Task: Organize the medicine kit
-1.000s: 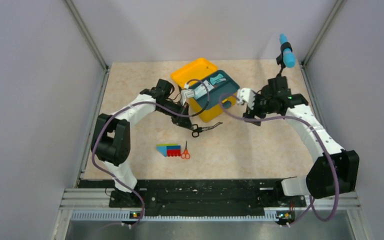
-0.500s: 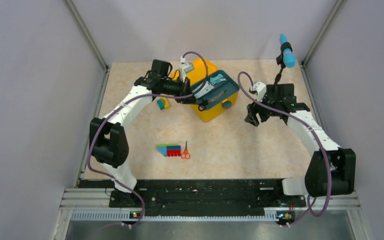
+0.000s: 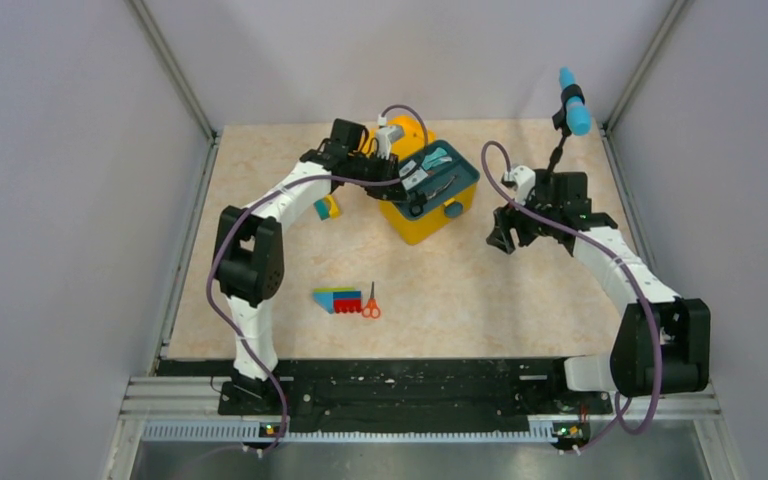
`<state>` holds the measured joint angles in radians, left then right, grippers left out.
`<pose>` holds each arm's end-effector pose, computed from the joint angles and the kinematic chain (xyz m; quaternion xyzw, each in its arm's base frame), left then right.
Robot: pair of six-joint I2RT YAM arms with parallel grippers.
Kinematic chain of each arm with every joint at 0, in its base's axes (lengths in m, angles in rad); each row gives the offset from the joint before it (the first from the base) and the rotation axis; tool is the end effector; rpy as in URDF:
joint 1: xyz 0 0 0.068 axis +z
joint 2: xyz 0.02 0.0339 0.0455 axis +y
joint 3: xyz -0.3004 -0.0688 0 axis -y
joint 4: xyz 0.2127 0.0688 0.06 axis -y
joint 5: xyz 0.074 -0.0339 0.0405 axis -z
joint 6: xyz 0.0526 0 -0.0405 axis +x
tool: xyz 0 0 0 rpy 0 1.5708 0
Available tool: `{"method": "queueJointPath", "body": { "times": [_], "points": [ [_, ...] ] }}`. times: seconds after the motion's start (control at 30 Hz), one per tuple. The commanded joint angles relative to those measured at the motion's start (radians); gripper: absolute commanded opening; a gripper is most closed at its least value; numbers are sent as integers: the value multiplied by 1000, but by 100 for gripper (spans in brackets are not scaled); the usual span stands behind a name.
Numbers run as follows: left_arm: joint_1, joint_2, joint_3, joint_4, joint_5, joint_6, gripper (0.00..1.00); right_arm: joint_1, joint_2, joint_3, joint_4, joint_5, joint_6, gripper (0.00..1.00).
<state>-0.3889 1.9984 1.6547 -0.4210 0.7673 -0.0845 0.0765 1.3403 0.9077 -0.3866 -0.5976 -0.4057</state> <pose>0.3986 -0.2028 0.2942 0.2744 0.8209 -0.4200 0.2728 0.2469 0.0486 0.2854 -0.3172 0.8375 0.2127 0.3909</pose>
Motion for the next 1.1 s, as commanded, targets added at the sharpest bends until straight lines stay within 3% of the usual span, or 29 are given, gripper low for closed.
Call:
{"method": "queueJointPath", "body": {
  "times": [0.0, 0.07, 0.3, 0.5, 0.7, 0.83, 1.07],
  "points": [
    [-5, -9, 51, 21, -11, 0, 23, 2, -50, 2, 38, -19, 23, 68],
    [-5, -21, 55, 15, -38, 4, 33, 1, -50, 4, 38, -23, 24, 68],
    [5, -98, 94, -61, -91, 95, 50, 15, -11, 69, 4, -91, -47, 67],
    [71, -258, -2, -49, -113, 88, 51, 158, 52, 153, -59, -112, -277, 66],
    [195, -405, -274, 15, -147, -126, 51, 354, 159, 216, -64, -124, -479, 62],
    [258, -437, -457, 46, -130, -243, 50, 455, 271, 254, -10, -124, -519, 58],
    [303, -412, -471, 52, -116, -255, 47, 583, 468, 370, -25, -121, -606, 58]
  ]
}}
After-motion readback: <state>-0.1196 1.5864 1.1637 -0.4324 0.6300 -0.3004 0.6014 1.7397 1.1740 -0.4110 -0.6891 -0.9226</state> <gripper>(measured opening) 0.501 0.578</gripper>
